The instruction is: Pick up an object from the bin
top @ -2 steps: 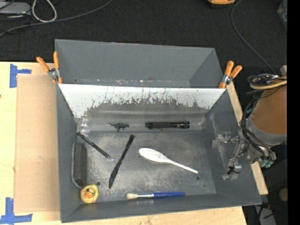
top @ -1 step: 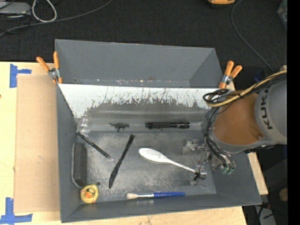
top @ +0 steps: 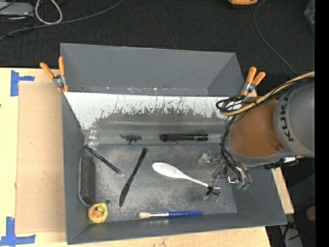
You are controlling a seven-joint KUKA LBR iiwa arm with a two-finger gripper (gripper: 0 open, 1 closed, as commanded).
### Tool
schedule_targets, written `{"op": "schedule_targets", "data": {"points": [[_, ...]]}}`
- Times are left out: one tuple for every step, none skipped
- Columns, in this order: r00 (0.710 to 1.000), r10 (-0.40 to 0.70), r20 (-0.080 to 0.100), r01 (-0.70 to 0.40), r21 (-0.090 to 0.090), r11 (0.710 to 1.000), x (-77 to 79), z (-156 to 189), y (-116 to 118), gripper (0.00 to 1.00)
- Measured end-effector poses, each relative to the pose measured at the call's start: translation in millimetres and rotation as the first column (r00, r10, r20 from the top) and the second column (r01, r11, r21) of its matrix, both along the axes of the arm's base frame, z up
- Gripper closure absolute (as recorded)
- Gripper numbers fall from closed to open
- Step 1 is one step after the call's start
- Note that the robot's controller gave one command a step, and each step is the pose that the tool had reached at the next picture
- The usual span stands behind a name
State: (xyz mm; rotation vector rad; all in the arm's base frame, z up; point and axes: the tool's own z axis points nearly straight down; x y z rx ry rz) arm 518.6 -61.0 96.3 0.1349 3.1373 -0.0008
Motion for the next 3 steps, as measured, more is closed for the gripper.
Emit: {"op": "schedule_targets", "data": {"points": [[0.999, 0.046, -0.007, -0.046, 0.004, 0.999, -1.3, -20, 2, 0.0], [0.978, 0.207, 0.005, -0.207, 0.0, 0.978, 15.9, -27, 16, 0.0], [0.994, 0.108, -0.008, -0.108, 0.004, 0.994, 3.4, -26, 7, 1.0]]}}
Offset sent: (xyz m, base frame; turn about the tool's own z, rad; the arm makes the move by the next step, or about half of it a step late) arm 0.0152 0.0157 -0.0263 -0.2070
